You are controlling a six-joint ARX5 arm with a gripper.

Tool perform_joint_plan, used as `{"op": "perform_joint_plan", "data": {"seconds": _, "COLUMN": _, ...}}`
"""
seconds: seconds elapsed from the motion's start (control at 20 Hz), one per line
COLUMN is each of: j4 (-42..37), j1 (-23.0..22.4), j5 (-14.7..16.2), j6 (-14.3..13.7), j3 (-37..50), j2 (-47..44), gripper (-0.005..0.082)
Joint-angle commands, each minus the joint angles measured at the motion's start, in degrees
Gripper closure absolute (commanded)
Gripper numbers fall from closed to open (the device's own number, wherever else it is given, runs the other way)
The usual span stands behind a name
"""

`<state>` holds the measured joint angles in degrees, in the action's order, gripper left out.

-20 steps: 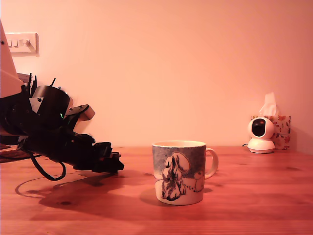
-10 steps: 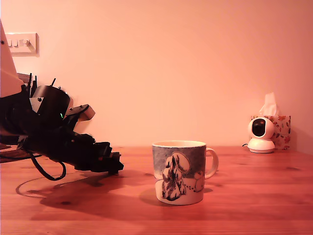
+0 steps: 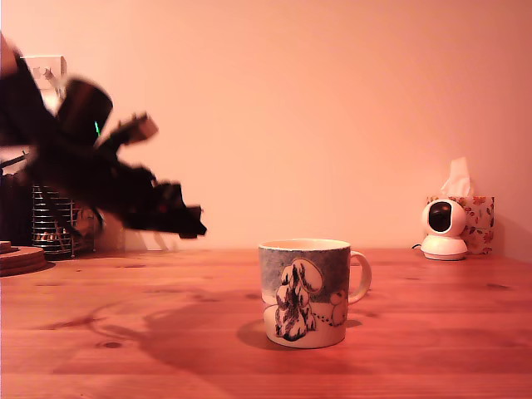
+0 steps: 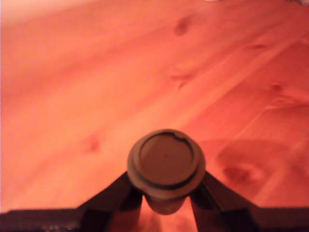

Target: Pick up the coffee capsules on the table and drop them inside the coffee cup

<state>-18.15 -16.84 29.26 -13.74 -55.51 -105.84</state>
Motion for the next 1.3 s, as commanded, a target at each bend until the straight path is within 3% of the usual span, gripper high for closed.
{"op": "perform_joint_plan", "data": {"seconds": 0.0, "j4": 4.22, "j1": -0.02, "j5": 1.09, "j6": -2.03, "j3": 0.17, "j2": 2.40, "gripper": 0.0713}}
{"op": "perform_joint_plan", "data": {"seconds": 0.15, "j4": 12.11, "j1": -0.22, "j5": 3.78, "j6": -5.66, "j3": 0.17, "j2": 7.26, "gripper": 0.0713}}
{"op": "perform_joint_plan", "data": {"seconds": 0.3, "j4": 20.15, "j1": -1.07, "j5": 4.24, "j6": -10.10, "j3": 0.17, "j2": 12.07, "gripper": 0.0712}}
{"op": "perform_joint_plan", "data": {"seconds": 0.65, "j4": 30.77, "j1": -4.24, "j5": 4.15, "j6": -15.12, "j3": 0.17, "j2": 18.10, "gripper": 0.0712}}
{"op": "perform_joint_plan", "data": {"seconds": 1.25, "j4": 38.29, "j1": -5.88, "j5": 3.91, "j6": -15.28, "j3": 0.17, "j2": 20.87, "gripper": 0.0712}}
